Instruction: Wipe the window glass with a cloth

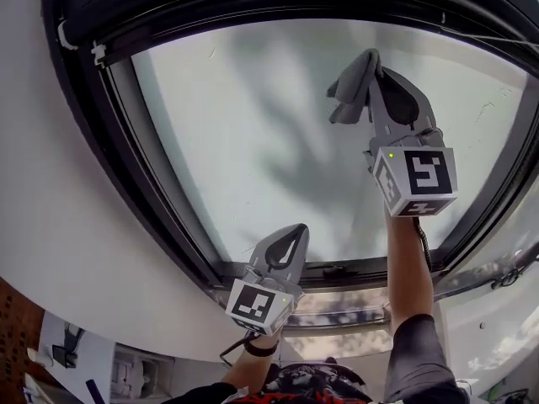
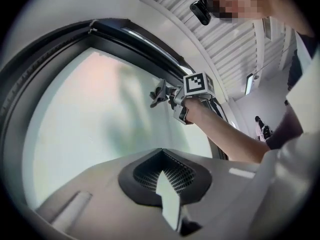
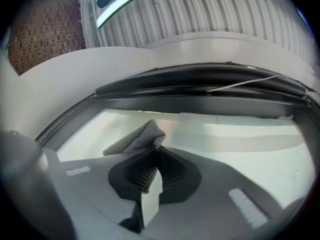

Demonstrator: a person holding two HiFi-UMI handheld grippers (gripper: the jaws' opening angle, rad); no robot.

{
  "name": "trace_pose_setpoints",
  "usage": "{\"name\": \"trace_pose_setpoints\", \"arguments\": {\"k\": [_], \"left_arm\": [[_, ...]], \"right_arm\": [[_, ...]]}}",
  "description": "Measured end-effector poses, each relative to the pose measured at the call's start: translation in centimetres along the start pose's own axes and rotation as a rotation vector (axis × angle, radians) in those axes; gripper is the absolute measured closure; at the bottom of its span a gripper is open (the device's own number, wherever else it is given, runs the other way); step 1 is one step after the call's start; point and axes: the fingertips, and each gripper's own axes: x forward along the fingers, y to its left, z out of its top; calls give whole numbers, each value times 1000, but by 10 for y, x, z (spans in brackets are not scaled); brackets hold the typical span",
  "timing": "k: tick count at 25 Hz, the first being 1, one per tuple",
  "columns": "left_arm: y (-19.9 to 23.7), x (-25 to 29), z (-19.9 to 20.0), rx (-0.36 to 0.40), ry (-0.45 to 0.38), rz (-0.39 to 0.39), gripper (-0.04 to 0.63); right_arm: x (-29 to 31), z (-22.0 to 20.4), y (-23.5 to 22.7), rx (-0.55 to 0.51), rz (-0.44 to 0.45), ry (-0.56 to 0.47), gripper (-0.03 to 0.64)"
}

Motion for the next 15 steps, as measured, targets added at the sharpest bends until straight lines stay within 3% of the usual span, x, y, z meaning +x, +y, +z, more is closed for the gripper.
{"name": "trace_pose_setpoints", "arguments": {"k": [8,15], "left_arm": [[-72,65,-8,-18,-11,-147,614],[-133,107,-3,-6,-66,-255,614]], "right_arm": [[-75,-23,-166,-107,-241,97,599],[-138,-36,-292,-117,-467,192,600]]}}
